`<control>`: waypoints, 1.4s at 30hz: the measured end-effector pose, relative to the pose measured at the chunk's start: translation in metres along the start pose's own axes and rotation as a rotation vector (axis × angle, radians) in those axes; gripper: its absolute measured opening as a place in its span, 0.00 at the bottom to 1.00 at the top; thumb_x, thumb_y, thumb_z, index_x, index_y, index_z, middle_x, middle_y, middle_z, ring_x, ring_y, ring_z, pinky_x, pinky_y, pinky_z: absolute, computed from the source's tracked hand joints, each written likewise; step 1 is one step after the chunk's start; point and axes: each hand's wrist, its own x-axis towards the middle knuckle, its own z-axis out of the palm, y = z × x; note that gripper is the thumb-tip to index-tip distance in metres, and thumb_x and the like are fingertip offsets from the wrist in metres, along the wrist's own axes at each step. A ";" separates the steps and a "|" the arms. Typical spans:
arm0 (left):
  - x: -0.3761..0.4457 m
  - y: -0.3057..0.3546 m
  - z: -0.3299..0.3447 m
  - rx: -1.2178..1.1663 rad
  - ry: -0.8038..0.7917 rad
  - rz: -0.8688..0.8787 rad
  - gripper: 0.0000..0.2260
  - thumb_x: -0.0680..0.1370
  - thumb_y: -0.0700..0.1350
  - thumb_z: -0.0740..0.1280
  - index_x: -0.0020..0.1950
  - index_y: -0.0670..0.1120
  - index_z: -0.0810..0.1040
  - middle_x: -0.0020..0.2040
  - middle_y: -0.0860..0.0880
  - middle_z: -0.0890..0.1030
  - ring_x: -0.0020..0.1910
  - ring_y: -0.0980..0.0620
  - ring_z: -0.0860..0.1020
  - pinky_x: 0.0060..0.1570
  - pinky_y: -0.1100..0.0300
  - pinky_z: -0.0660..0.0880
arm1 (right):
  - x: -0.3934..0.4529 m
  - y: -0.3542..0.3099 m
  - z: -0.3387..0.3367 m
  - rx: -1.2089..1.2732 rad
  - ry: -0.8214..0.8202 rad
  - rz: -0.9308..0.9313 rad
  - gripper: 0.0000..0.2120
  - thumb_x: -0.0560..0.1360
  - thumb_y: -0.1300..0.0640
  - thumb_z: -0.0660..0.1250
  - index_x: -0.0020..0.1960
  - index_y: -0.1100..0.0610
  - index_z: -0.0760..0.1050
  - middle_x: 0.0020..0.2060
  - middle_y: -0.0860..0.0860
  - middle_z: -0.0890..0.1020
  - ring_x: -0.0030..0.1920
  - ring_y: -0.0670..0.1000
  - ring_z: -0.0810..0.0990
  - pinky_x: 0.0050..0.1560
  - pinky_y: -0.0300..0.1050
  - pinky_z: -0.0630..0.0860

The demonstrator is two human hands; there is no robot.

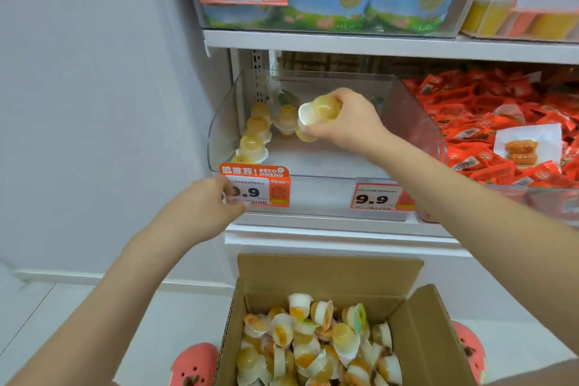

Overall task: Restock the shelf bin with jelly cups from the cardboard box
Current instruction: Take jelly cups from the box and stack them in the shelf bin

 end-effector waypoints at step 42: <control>0.015 0.005 0.018 0.103 0.040 -0.006 0.22 0.77 0.55 0.64 0.61 0.45 0.59 0.60 0.49 0.75 0.55 0.47 0.77 0.47 0.56 0.74 | 0.095 0.056 0.107 -0.090 -0.213 -0.011 0.33 0.64 0.51 0.79 0.63 0.57 0.67 0.57 0.54 0.77 0.49 0.50 0.71 0.46 0.42 0.67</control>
